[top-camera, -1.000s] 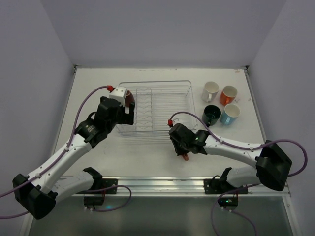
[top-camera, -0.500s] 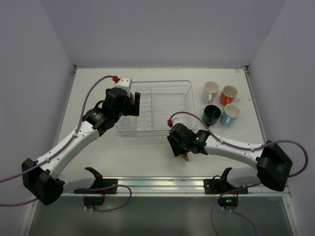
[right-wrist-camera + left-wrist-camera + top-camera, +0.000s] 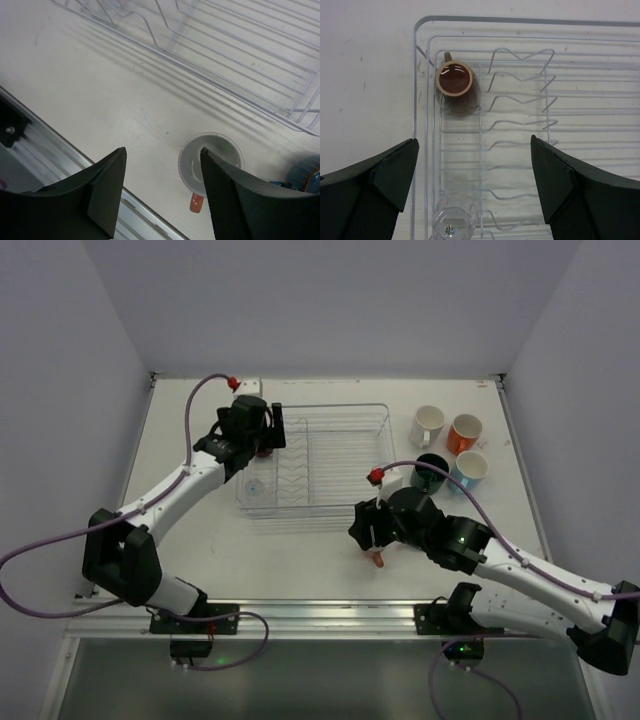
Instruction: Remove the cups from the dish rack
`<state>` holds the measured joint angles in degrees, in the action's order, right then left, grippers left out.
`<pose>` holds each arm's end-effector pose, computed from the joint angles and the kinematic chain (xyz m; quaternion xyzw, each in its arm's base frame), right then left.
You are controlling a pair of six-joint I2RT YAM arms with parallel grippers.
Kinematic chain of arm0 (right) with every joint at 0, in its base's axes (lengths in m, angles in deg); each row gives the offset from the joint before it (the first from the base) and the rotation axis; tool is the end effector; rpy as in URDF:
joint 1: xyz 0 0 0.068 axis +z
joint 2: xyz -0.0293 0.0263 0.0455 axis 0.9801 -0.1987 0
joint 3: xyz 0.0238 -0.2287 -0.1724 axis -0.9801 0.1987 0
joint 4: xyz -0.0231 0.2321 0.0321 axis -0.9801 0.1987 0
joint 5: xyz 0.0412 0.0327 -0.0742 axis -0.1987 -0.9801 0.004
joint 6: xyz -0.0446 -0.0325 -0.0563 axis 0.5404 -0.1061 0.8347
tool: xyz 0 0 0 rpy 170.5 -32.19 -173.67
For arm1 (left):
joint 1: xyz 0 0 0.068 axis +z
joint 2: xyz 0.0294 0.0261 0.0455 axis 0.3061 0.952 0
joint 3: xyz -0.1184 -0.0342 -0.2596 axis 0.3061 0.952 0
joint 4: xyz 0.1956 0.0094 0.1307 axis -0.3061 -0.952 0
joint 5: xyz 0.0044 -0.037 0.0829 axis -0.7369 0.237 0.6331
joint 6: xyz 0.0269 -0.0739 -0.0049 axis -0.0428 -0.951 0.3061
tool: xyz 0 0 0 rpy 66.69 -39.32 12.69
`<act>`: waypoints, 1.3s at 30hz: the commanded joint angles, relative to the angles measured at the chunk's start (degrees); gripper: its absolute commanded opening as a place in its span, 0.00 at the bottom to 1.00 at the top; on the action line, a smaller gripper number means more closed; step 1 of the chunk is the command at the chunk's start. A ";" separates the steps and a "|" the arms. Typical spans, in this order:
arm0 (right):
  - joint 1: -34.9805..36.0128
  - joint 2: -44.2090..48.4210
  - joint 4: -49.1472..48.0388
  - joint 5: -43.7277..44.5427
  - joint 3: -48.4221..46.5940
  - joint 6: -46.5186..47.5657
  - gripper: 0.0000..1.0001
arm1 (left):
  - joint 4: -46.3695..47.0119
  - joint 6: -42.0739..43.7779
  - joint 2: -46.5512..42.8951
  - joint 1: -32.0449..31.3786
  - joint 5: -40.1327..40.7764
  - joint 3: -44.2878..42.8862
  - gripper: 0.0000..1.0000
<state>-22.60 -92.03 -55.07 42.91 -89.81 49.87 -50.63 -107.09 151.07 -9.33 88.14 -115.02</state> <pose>0.1163 0.1522 0.2769 -0.2028 0.8708 0.2303 0.3841 0.2959 -0.1240 0.3076 -0.0579 0.8775 -0.0419 0.4743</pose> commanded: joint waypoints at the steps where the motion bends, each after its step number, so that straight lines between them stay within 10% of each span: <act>1: 0.22 4.55 -2.93 -2.46 2.80 0.50 0.63 | 7.11 -2.33 4.69 2.28 1.69 -3.24 0.98; 30: 0.31 12.47 -6.89 -2.11 6.15 -1.53 0.55 | 16.96 -0.31 21.67 7.12 -0.42 -7.64 0.67; 39: 0.22 16.24 -9.34 1.49 4.13 -2.58 0.57 | 17.57 -0.75 17.20 7.12 -0.69 -5.88 0.15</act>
<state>-22.60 -78.13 -60.23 41.89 -83.45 48.49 -36.58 -106.68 172.10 -2.18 87.37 -120.48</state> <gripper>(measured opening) 0.566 0.546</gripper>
